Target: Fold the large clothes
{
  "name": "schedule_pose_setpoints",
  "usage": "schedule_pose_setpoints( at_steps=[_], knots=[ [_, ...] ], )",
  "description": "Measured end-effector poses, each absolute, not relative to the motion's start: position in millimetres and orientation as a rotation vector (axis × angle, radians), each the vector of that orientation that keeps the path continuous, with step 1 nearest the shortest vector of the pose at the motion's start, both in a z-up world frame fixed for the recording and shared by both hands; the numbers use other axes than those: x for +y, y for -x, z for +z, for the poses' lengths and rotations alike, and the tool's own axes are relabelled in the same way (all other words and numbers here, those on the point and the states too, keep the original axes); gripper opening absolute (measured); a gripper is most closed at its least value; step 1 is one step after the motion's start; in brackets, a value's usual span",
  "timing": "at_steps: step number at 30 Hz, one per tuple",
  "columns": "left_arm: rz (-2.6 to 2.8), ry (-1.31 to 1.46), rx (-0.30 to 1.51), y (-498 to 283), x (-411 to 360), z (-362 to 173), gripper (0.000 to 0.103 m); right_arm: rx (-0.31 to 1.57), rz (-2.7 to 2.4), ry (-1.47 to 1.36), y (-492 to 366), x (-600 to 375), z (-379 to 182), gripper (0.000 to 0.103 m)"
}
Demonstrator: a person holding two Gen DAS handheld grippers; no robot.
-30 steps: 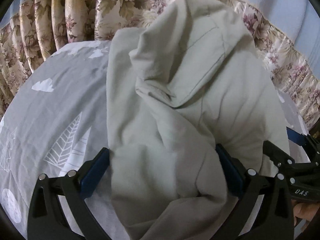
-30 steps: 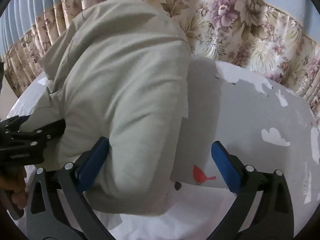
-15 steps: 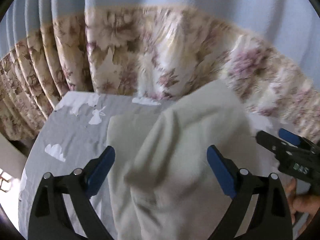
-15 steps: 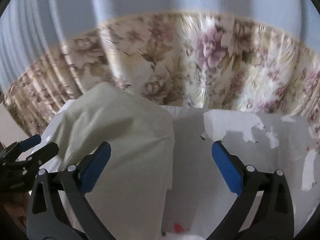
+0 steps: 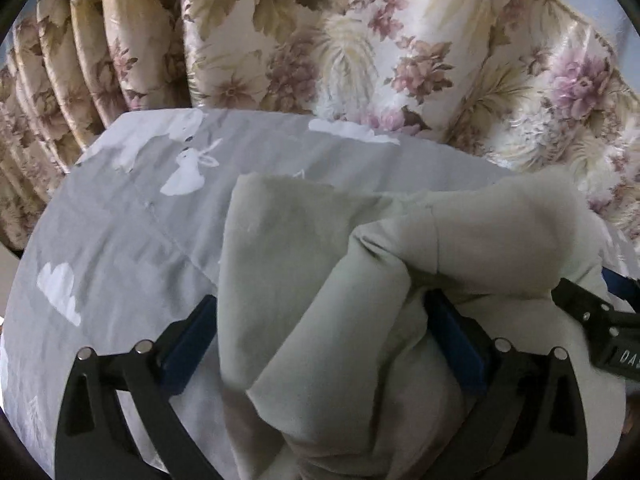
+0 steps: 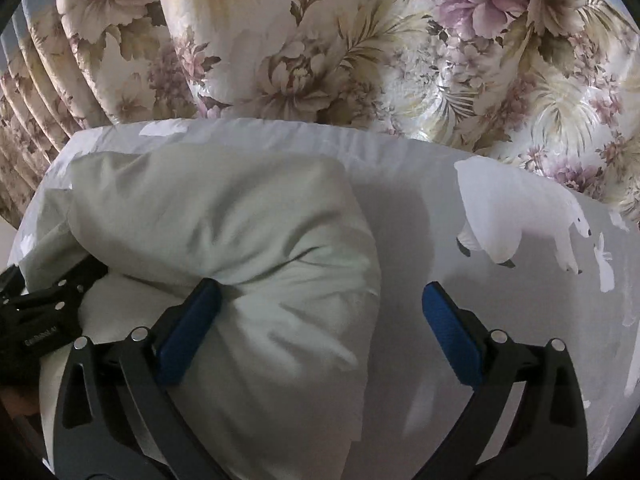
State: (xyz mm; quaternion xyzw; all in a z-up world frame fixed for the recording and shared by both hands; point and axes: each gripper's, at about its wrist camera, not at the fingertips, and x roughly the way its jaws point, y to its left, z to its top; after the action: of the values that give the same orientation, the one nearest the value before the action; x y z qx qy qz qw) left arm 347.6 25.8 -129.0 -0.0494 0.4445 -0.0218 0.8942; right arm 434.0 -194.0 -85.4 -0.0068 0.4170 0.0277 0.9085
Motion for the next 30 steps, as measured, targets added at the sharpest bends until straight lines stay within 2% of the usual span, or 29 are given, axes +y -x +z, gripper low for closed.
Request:
schedule_pose_setpoints(
  at_steps=[8,12,17,23,25,26,30],
  knots=[
    [-0.22,0.199,0.866,-267,69,-81,0.1,0.703,0.237,-0.096,-351,-224,-31,0.1],
    [-0.339,0.282,0.909,-239,62,-97,0.1,0.722,0.282,-0.143,-326,-234,-46,0.1],
    [-0.317,0.317,0.94,-244,50,-118,0.102,0.776,0.336,-0.218,-325,-225,-75,0.1],
    [-0.275,0.251,0.926,-240,24,-118,0.099,0.815,0.401,-0.234,-328,-203,-92,0.1],
    [-0.283,0.259,0.911,-238,22,-119,0.09,0.798,0.38,-0.2,-328,-194,-93,0.095],
    [-0.308,0.28,0.901,-236,21,-117,0.077,0.793,0.382,-0.202,-327,-194,-93,0.092],
    [-0.324,0.229,0.864,-228,4,-109,0.052,0.752,0.384,-0.172,-318,-195,-91,0.071]
  ],
)
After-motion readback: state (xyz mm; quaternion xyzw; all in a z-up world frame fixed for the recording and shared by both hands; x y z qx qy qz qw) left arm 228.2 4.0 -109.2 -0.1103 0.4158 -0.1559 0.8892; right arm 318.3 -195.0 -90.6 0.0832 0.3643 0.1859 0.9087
